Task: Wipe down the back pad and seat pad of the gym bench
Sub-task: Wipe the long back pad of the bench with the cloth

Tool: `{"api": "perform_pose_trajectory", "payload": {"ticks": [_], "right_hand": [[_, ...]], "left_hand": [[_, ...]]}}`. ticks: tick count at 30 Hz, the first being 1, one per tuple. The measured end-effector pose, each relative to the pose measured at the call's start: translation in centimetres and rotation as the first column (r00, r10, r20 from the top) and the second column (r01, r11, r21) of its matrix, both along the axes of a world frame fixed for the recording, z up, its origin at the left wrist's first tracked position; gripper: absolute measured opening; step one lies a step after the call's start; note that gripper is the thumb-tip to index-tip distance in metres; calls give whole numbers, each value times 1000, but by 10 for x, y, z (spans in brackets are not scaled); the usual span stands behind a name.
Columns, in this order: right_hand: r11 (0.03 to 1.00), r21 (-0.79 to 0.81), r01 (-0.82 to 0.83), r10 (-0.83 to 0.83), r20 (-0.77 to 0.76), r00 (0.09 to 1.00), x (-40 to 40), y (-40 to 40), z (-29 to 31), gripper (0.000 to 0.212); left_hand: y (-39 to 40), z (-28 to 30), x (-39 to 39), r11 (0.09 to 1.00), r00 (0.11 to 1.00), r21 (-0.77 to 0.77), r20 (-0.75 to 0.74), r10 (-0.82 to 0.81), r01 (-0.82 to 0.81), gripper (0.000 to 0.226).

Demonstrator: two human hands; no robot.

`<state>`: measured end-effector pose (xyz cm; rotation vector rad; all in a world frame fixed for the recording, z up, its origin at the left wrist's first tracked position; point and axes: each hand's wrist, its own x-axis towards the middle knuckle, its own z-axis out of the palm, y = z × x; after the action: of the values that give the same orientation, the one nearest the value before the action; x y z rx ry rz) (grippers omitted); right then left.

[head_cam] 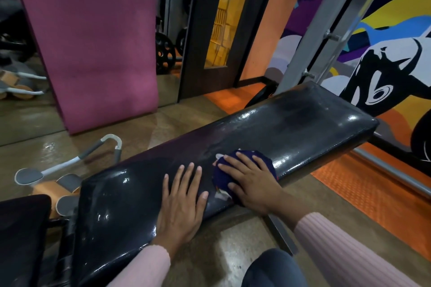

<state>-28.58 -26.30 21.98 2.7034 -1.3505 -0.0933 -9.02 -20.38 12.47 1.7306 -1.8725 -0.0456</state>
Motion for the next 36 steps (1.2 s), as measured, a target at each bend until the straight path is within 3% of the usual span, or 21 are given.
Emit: {"api": "perform_pose_trajectory", "payload": {"ticks": [2,5,10,17,24,27,31,36], "right_hand": [[999,-1,33,-33,29,999,19,-4,-2,63],[999,13,-46,45,30,999,42,9,-15,59],[990,52,-134,132,42,990,11,24,-17,53],[998,4,61,-61,2,998,30,-16,3,69],[988,87,-131,133,-23,991,7,15,-9,54],[997,57,-50,55,-77,996,-3,1,5,60],[998,22,51,-50,-32,998,30,-15,5,71],[988,74,-138,139,-14,990,47,18,-18,58]], "left_hand": [[0,0,0,1000,1000,-2,-4,-6,6,57],[0,-1,0,1000,1000,-3,-9,-13,13,57],[1,-2,0,1000,1000,6,-7,1,-1,56],[2,1,0,1000,1000,-9,-2,-7,7,56],[1,0,1,1000,1000,1,-11,-5,5,56],[1,0,1,1000,1000,-5,-17,1,-1,57],[0,-1,1,1000,1000,-8,-8,-1,1,56],[0,-2,1,1000,1000,8,-26,-7,8,57]]}}
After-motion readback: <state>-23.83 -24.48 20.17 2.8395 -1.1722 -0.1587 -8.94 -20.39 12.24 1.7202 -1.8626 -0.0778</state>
